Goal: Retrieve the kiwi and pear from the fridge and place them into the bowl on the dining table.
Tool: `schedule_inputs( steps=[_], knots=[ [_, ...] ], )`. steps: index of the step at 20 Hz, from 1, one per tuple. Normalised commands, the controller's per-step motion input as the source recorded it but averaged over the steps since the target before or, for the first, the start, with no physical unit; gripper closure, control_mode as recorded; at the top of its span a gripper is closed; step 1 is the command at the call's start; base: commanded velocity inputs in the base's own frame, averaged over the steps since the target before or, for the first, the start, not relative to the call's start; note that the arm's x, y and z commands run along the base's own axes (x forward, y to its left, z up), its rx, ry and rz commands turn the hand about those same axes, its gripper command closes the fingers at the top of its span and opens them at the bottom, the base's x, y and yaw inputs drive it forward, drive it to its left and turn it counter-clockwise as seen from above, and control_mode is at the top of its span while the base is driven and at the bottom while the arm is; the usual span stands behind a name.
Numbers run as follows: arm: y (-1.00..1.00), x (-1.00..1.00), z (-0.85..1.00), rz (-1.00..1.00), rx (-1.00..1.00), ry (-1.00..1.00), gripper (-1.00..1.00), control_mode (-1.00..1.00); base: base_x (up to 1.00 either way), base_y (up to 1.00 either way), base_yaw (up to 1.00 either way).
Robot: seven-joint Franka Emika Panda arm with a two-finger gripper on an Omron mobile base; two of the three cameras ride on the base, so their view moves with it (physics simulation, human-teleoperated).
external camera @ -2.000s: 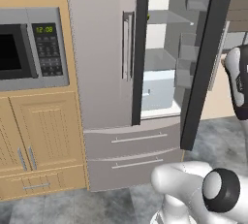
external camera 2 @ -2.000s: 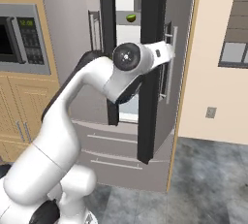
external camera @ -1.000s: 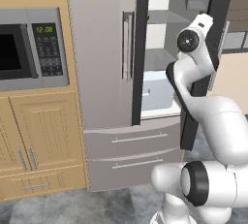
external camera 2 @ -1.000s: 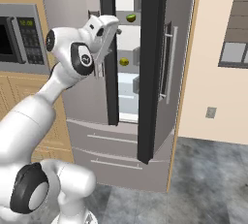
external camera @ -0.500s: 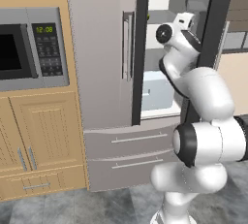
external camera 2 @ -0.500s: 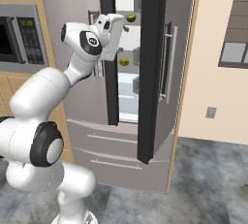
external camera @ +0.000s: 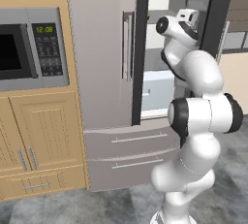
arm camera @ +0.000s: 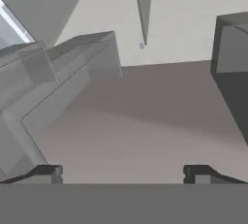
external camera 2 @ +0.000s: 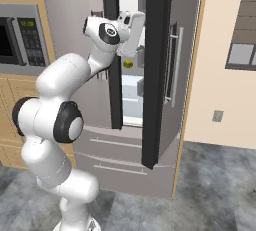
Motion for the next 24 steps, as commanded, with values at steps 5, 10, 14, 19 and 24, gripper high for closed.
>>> schedule_inputs(
  steps=[5, 10, 14, 19, 24],
  knots=[
    [-0.88, 0.15, -0.37, -0.13, -0.04, 0.00, -1.00, -1.00, 0.00, 0.00, 0.00],
    [-1.00, -0.46, -0.39, -0.22, -0.01, 0.00, -1.00, -1.00, 0.00, 0.00, 0.00],
    [-1.00, -0.90, -0.24, -0.24, 0.00, -0.02, -1.00, -1.00, 0.00, 0.00, 0.00],
    [-1.00, -0.89, -0.09, -0.22, 0.05, -0.05, -1.00, -1.00, 0.00, 0.00, 0.00],
    [-0.65, -0.89, 0.10, -0.05, 0.37, -0.22, -1.00, -1.00, 0.00, 0.00, 0.00]
  ],
)
